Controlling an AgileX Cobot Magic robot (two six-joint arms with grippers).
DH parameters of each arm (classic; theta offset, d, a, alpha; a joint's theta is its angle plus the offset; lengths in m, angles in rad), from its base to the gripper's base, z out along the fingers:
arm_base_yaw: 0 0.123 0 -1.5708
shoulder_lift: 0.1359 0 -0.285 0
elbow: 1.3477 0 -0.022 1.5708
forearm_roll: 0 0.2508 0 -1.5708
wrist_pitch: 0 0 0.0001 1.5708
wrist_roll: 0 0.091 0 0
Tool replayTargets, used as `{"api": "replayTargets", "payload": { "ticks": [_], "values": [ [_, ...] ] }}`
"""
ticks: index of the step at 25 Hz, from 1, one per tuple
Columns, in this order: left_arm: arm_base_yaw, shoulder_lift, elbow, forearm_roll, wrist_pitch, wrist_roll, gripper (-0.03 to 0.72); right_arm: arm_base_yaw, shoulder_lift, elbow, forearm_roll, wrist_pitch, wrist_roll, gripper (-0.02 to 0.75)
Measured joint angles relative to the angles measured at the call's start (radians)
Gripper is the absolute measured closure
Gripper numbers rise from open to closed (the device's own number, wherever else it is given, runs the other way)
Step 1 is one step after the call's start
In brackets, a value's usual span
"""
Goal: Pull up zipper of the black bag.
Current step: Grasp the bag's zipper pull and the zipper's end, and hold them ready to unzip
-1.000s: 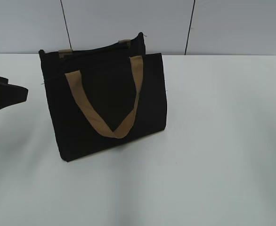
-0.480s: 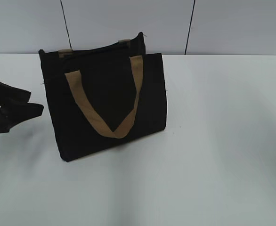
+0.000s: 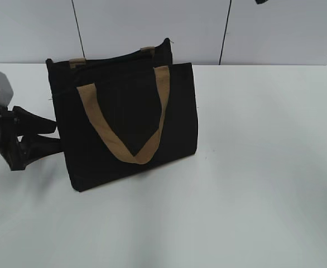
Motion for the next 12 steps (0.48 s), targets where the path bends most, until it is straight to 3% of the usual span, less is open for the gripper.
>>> {"api": "replayTargets", "payload": {
  "ticks": [6,12],
  "values": [
    [-0.002,0.061,-0.084,-0.002,0.037,0.001,0.212,0.016,0.005,-0.001,0.004,-0.001,-0.001,0.247],
    [-0.051,0.103,-0.105,-0.004,0.051,0.0,0.213,0.016,0.008,-0.001,0.004,-0.001,-0.001,0.247]
  ]
}}
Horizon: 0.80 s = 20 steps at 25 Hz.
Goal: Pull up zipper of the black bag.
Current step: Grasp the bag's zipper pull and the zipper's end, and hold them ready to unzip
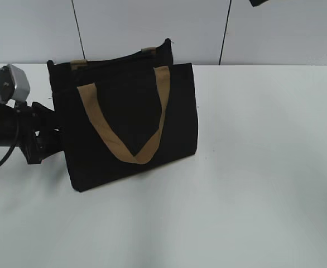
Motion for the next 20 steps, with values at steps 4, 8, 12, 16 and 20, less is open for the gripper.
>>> {"api": "replayTargets", "payload": {
  "ticks": [4,8,12,16,20],
  "values": [
    [-0.013,0.032,-0.014,0.0,-0.01,0.0,0.239,0.0,0.003,0.0,0.0,0.0,0.0,0.247],
    [-0.014,0.034,-0.029,0.001,-0.045,0.0,0.384,0.0,0.003,0.0,0.0,0.0,-0.002,0.247],
    [-0.014,0.035,-0.03,0.001,-0.052,-0.012,0.606,0.0,0.003,0.0,0.002,0.0,-0.013,0.248],
    [-0.017,0.009,-0.03,0.003,-0.08,-0.069,0.624,0.0,0.006,-0.012,0.018,0.002,-0.033,0.248],
    [-0.017,-0.064,-0.03,0.003,-0.176,-0.126,0.655,0.001,0.034,-0.085,0.036,0.006,-0.036,0.248]
  ]
}}
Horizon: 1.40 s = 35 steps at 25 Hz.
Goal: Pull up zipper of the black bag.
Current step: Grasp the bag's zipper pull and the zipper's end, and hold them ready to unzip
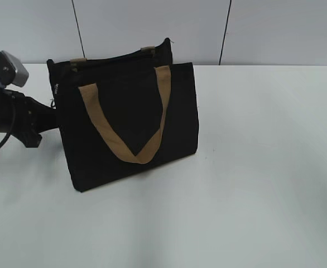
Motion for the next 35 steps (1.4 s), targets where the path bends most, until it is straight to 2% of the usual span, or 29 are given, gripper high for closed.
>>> {"api": "replayTargets", "payload": {
  "ticks": [8,15,18,23,29,35],
  "values": [
    [0.0,-0.131,0.0,0.005,-0.056,-0.099,0.66,0.136,0.173,-0.202,0.001,0.025,-0.011,0.248],
    [0.0,-0.266,0.001,0.173,-0.125,-0.225,0.66,0.268,0.326,-0.337,0.002,0.033,-0.012,0.249],
    [0.0,-0.316,0.001,0.198,-0.134,-0.256,0.66,0.312,0.371,-0.357,0.009,0.016,0.013,0.251],
    [0.0,-0.399,0.001,0.202,-0.135,-0.261,0.66,0.338,0.444,-0.36,0.05,-0.009,0.109,0.251],
    [0.0,-0.452,0.001,0.227,-0.135,-0.276,0.66,0.338,0.518,-0.36,0.22,-0.045,0.124,0.259],
    [0.0,-0.472,0.001,0.288,-0.135,-0.327,0.66,0.338,0.576,-0.36,0.266,-0.079,0.122,0.34]
  ]
}}
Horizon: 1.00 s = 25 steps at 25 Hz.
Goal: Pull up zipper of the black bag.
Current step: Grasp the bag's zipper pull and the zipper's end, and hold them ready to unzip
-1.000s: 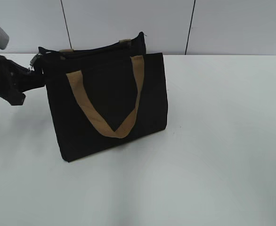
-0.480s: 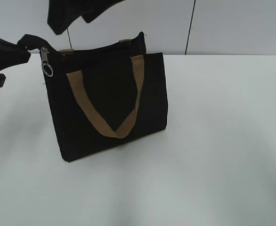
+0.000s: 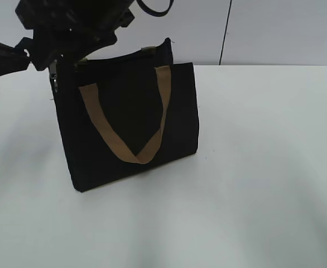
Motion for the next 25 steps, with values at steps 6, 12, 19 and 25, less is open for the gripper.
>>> {"api": "replayTargets", "payload": {
  "ticks": [6,12,19,25],
  "values": [
    [0.0,-0.026,0.0,0.003,0.0,-0.039,0.66,0.0,0.043,-0.001,0.004,-0.029,-0.002,0.362],
    [0.0,-0.042,0.0,0.007,-0.007,-0.05,0.66,0.0,0.095,-0.002,0.004,-0.059,0.003,0.365],
    [0.0,-0.048,0.0,0.009,-0.009,-0.061,0.66,0.0,0.113,-0.002,0.003,-0.11,0.009,0.374],
    [0.0,-0.067,0.0,0.009,-0.009,-0.064,0.661,0.0,0.113,-0.002,0.003,-0.139,0.009,0.403]
  ]
}}
